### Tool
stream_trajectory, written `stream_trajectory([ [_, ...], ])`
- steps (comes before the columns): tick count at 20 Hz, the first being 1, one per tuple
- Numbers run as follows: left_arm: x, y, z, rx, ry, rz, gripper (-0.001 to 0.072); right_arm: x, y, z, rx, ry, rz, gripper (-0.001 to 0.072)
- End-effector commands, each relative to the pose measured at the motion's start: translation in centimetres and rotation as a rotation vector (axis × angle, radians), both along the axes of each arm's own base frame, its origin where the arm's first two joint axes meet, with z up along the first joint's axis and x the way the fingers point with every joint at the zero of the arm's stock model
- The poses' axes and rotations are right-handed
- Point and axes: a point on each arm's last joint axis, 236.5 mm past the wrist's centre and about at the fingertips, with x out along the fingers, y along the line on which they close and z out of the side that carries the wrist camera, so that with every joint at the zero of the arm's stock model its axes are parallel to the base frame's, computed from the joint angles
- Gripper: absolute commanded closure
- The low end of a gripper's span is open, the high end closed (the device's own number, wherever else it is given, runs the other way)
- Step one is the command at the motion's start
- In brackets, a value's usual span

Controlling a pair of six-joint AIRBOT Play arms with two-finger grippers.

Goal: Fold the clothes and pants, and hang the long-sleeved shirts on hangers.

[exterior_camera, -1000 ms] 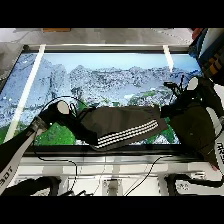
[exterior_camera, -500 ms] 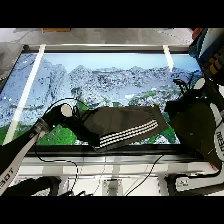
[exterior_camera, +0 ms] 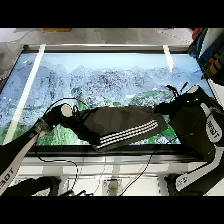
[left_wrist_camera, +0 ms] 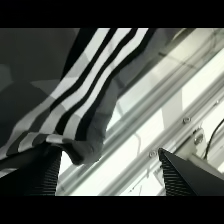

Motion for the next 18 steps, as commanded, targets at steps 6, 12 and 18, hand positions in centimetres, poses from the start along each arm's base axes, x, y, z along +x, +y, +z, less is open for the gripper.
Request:
stream_trajectory([
  [6,3.2,0.5,-1.1,0.034,-0.135,0.042,0.0008,-4.7,8.7,0.0,0.164,0.082,0.355,0.0181],
  [12,4.5,1.9,-1.5,0.095,-0.199,0.017,0.0007,-4.1,15.2,1.6,0.206,-0.003,0.47,0.0689],
  [18,10.0,2.6,6.2,0.044,-0.336,0.052,0.0007,4.9,13.7,13.4,0.083,-0.283,0.277,0.069],
])
